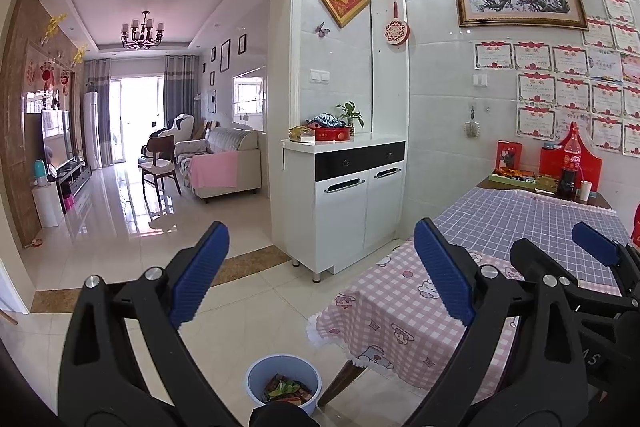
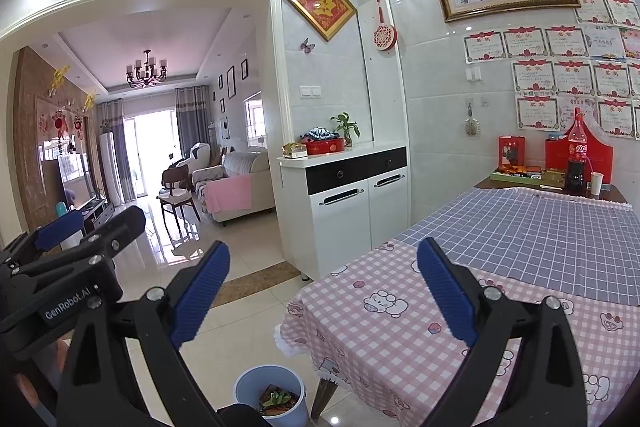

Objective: Collect trash

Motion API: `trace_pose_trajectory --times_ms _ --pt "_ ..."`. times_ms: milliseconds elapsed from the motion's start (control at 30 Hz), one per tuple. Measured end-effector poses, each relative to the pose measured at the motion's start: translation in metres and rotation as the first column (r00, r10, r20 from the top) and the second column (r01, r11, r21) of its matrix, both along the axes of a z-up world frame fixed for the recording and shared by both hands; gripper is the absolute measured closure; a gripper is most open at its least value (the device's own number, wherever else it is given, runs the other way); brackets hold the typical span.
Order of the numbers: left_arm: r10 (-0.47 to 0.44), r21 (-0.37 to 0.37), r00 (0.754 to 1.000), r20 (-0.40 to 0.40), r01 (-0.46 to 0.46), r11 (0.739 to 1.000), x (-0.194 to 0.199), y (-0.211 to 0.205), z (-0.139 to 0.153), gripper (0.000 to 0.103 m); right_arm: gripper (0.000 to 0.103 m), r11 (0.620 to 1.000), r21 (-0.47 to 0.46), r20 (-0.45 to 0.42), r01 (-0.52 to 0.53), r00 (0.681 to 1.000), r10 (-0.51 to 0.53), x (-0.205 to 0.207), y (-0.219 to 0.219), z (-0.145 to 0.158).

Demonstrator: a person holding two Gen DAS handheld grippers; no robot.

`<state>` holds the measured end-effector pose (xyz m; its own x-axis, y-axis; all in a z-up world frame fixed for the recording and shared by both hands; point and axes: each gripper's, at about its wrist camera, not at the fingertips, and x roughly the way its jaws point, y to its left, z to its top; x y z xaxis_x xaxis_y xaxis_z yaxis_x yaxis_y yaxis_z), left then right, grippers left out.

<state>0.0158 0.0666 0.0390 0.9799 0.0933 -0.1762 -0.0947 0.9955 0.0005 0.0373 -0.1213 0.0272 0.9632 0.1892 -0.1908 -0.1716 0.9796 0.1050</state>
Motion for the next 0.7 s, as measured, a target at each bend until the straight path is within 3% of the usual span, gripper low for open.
trace_pose_trajectory --times_ms 700 --pt "0.003 0.000 1.000 -0.004 -0.003 1.000 0.0034 0.0014 -0.0007 0.011 0.010 1.000 0.000 -0.008 -0.005 1.000 0.005 0.0050 0.0002 -0.0004"
